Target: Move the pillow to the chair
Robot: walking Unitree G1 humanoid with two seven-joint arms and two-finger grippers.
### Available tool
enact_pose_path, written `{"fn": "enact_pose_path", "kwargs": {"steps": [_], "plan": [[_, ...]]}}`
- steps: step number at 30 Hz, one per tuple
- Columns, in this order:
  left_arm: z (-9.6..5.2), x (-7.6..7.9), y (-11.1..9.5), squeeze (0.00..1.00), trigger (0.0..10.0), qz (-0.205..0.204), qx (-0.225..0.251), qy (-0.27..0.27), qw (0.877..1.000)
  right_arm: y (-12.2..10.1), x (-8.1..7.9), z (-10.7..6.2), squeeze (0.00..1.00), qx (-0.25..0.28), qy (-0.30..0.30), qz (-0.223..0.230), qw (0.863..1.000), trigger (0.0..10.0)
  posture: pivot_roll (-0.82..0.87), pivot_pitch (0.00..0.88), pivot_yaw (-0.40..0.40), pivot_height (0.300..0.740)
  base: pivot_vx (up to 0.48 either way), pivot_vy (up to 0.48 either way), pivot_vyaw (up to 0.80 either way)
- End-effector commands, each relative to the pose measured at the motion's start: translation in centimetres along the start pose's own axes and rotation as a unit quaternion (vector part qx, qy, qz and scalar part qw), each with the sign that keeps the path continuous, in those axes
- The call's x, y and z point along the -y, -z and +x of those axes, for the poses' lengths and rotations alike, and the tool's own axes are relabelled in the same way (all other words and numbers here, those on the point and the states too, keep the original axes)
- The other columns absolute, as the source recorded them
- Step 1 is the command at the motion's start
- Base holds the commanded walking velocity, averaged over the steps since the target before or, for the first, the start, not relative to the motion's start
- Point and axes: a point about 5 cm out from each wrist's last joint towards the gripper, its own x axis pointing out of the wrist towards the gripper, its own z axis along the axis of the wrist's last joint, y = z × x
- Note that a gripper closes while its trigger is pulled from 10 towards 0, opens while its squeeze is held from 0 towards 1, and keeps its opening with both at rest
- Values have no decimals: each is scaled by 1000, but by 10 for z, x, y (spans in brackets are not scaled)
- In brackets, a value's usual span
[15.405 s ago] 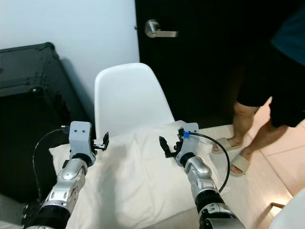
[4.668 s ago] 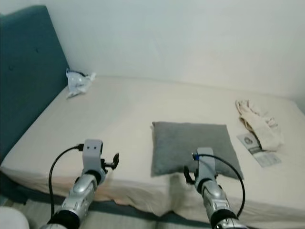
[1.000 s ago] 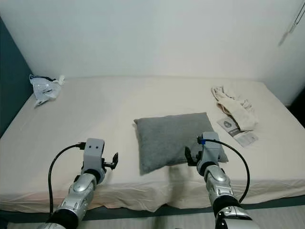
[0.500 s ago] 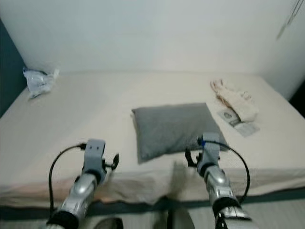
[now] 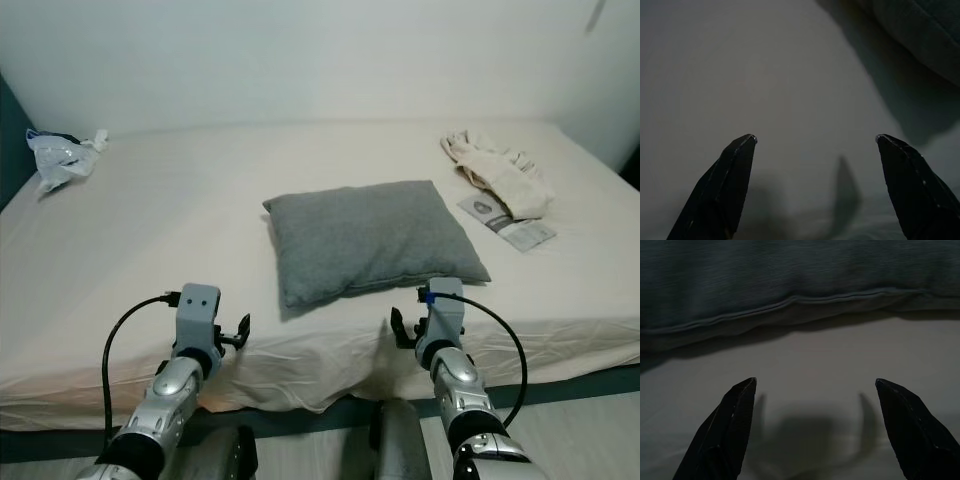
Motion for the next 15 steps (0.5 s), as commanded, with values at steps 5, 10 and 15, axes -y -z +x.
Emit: {"fn": "enact_pose_path", "kwargs": {"steps": [5,10,15], "plan": [[7,-13,-14,0,10000,-50,4,-5,999,-22,5,5,0,33,-8,10,999,10000,-1,156,25,556,0,0,0],[11,-24,-25,0,10000,-102,15,2,995,-35,7,9,0,50,-11,5,999,10000,10,174,27,556,0,0,0],[18,-37,-46,0,10000,-259,26,52,964,-54,8,14,0,70,-25,1,997,10000,21,197,23,556,0,0,0]]}}
